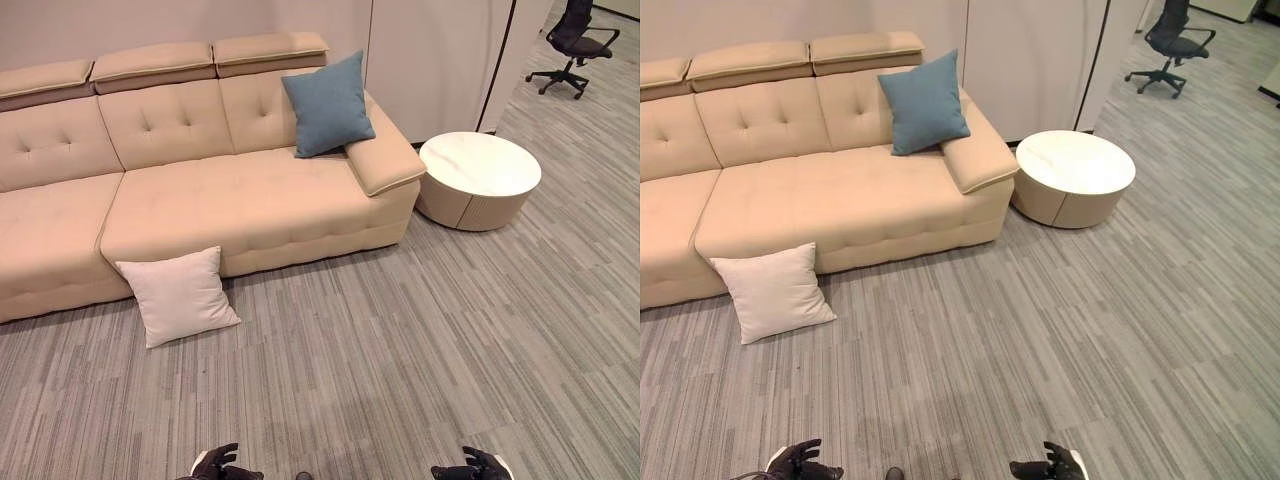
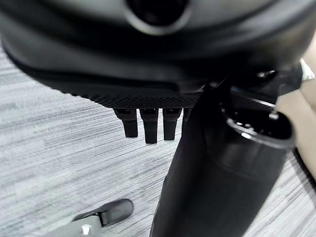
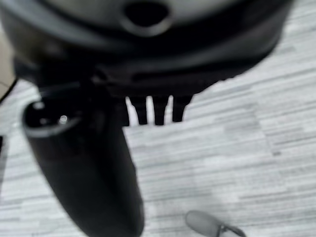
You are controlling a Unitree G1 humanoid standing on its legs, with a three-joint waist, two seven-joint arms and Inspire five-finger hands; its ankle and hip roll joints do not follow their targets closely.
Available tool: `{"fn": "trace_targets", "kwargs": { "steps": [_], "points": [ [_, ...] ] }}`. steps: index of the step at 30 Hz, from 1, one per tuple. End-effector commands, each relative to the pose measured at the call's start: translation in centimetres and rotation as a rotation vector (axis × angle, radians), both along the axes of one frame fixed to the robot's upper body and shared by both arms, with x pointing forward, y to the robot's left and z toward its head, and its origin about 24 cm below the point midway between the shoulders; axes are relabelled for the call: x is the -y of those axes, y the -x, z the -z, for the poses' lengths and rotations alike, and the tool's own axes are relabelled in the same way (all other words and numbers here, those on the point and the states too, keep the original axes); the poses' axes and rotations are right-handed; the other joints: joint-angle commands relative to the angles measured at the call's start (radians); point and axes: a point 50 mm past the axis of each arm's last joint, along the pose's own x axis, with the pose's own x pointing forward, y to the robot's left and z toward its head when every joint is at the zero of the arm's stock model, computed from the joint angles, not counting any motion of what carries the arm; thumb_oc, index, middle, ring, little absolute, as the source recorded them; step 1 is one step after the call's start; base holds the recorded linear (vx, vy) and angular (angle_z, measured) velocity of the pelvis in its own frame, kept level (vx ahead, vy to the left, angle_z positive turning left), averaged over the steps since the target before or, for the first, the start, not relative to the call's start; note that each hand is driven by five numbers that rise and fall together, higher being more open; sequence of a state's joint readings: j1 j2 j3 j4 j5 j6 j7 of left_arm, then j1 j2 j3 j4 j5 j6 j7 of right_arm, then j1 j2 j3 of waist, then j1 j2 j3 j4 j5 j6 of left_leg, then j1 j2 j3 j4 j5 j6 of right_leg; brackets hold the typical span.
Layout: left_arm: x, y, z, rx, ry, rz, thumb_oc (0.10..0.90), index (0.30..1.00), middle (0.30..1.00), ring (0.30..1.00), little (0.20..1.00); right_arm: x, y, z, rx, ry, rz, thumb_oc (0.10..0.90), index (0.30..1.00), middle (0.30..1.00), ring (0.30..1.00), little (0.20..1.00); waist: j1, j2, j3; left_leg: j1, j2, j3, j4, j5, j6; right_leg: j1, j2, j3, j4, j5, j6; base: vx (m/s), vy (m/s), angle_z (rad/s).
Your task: Pick up all the scattered cushions and arrange them neatly on the sofa.
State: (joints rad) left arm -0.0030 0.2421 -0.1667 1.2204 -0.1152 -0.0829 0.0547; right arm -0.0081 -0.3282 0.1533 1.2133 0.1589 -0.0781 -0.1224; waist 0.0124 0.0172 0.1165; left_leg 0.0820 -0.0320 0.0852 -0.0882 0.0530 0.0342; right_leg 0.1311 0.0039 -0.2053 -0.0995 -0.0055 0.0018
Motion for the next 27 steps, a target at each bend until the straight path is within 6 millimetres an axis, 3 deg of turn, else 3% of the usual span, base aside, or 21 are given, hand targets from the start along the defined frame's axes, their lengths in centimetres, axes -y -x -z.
{"fn": "trace_targets", "kwargs": {
  "steps": [1,19,24,25,26,27],
  "points": [
    [0.0,-1.6,-0.3,0.02,-0.038,0.036,0.8,0.9,0.9,0.9,0.9,0.6,-1.2,-0.5,0.014,0.052,-0.053,0.8,0.9,0.9,0.9,0.9,0.014,-0.016,-0.023,0.019,0.027,-0.064,0.001,-0.083,-0.061,-0.012,-0.045,-0.009,0.012,-0.035,0.106,0.0,-0.01,0.06],
    [0.1,-1.3,-0.1,-0.01,-0.045,0.061,0.8,0.9,0.9,0.9,0.9,0.3,-0.7,-0.2,-0.011,0.037,-0.041,0.8,0.9,0.9,0.9,0.9,0.005,-0.013,-0.012,0.028,0.038,-0.081,0.01,-0.089,-0.06,-0.007,-0.026,0.006,0.018,-0.056,0.081,0.02,-0.038,0.01],
    [0.4,-2.5,-0.4,0.028,-0.051,0.079,0.8,0.9,0.9,0.9,0.9,0.3,-1.4,-0.4,0.017,0.041,-0.043,0.8,0.9,0.9,0.9,0.9,-0.001,-0.024,0.011,-0.03,0.045,-0.082,0.104,-0.108,-0.073,-0.024,-0.026,0.007,0.029,-0.062,0.067,-0.02,-0.063,0.09],
    [0.6,-3.2,-0.6,0.055,-0.046,0.079,0.8,0.9,0.9,0.9,0.9,0.3,-1.6,-0.5,0.033,0.04,-0.028,0.8,0.9,0.9,0.9,0.9,0.001,-0.037,0.037,-0.083,0.044,-0.066,0.208,-0.113,-0.09,-0.023,-0.028,0.008,0.027,-0.064,0.055,-0.02,-0.075,0.1],
    [0.6,-3.2,-0.7,0.056,-0.046,0.079,0.8,0.9,0.9,0.9,0.9,0.3,-1.6,-0.5,0.033,0.04,-0.028,0.8,0.9,0.9,0.9,0.9,-0.001,-0.036,0.036,-0.09,0.045,-0.068,0.219,-0.119,-0.09,-0.025,-0.027,0.007,0.027,-0.064,0.055,-0.02,-0.137,0.19],
    [0.7,-3.8,-0.8,0.075,-0.048,0.076,0.8,0.9,0.9,0.9,0.9,0.4,-1.8,-0.6,0.044,0.041,-0.015,0.8,0.9,0.9,0.9,0.9,0.0,-0.045,0.056,-0.166,0.05,-0.069,0.335,-0.087,-0.106,-0.02,-0.028,0.006,0.02,-0.061,0.044,0.0,-0.062,0.17]
  ]
}}
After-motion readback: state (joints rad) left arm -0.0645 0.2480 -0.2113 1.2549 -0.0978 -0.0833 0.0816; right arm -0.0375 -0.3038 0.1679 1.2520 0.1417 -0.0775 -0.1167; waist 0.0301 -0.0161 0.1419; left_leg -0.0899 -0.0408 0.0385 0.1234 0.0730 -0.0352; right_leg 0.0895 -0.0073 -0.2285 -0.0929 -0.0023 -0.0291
